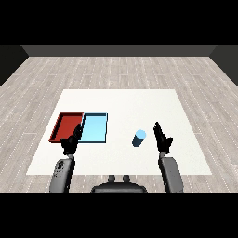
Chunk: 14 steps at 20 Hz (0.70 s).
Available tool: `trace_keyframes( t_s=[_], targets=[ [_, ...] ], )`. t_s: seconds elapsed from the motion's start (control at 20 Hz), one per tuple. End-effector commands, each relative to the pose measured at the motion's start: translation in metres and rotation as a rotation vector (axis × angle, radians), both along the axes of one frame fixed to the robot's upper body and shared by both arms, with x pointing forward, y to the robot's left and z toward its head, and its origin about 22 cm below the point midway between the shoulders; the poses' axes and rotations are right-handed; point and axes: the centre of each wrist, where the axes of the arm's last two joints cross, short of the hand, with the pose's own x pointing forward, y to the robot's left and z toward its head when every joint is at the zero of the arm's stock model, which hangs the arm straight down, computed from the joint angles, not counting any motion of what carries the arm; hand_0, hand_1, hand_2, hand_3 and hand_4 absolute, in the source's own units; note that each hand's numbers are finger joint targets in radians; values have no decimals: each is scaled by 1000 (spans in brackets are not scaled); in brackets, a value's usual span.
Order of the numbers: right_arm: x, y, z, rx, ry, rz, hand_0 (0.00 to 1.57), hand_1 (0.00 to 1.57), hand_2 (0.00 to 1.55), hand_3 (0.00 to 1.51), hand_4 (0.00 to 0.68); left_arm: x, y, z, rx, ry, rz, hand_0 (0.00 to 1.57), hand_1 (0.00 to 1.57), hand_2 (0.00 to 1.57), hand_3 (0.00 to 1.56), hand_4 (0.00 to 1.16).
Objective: Pick the blue can and put it in the blue box
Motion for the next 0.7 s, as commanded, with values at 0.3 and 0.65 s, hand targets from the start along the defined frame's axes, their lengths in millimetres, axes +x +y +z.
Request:
trace_keyframes(
  t_s=[0.3, 0.65],
  targets=[
    [6, -22, 41, 115, -282, 114, 0, 0, 0, 0, 0, 12, -19, 37, -134, -407, -3, 0, 0, 0, 0, 0],
    [-15, -49, 29, 162, -338, 164, 0, 0, 0, 0, 0, 4, -16, 10, -182, -486, -36, 0, 0, 0, 0, 0]
  ],
)
